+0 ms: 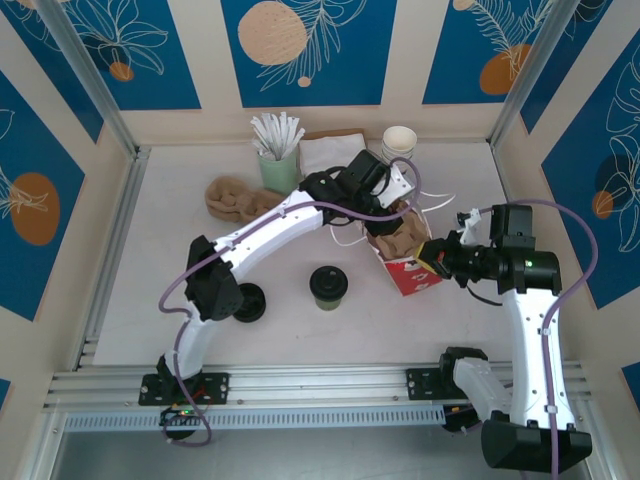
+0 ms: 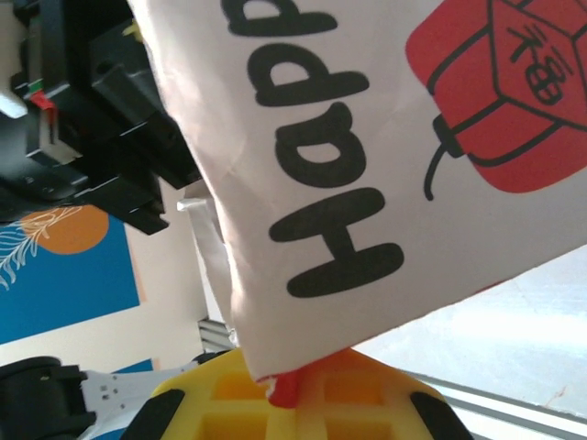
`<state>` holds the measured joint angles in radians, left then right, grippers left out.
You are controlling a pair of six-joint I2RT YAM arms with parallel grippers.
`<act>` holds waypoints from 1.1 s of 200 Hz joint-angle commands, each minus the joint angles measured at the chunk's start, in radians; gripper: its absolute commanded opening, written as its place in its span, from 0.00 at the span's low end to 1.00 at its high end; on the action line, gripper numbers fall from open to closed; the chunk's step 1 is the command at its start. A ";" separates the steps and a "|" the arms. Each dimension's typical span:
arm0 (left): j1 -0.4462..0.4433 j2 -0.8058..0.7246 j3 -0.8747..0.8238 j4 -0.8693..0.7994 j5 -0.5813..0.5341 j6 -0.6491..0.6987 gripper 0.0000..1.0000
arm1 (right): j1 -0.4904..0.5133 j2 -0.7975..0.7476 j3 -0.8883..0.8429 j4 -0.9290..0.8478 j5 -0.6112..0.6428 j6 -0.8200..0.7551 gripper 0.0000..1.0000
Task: Pack the takeout coffee
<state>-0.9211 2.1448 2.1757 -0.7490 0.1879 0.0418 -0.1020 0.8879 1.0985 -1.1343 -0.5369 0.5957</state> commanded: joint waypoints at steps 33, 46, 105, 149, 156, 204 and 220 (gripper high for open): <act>-0.015 0.025 0.039 -0.026 -0.039 0.052 0.32 | -0.023 0.017 0.041 -0.036 -0.127 0.014 0.11; -0.015 0.024 0.039 -0.025 -0.033 0.053 0.32 | -0.036 0.022 0.059 -0.044 -0.122 -0.003 0.20; -0.015 0.013 0.039 -0.027 -0.010 0.079 0.32 | -0.059 0.057 0.245 -0.110 0.152 -0.130 0.42; -0.015 0.012 0.042 -0.013 0.026 0.099 0.32 | -0.050 0.074 0.229 0.042 0.194 -0.141 0.50; -0.014 0.011 0.043 -0.007 0.035 0.101 0.32 | -0.045 0.081 0.220 0.064 0.188 -0.141 0.52; -0.014 0.014 0.038 0.021 0.094 0.122 0.33 | 0.015 0.156 0.193 0.150 0.219 -0.160 0.56; -0.013 0.017 0.035 0.029 0.113 0.130 0.33 | 0.033 0.183 0.194 0.157 0.237 -0.166 0.56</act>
<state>-0.9279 2.1506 2.1761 -0.7467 0.2375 0.1410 -0.0929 1.0481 1.2976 -1.0203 -0.3275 0.4610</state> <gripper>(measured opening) 0.331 0.563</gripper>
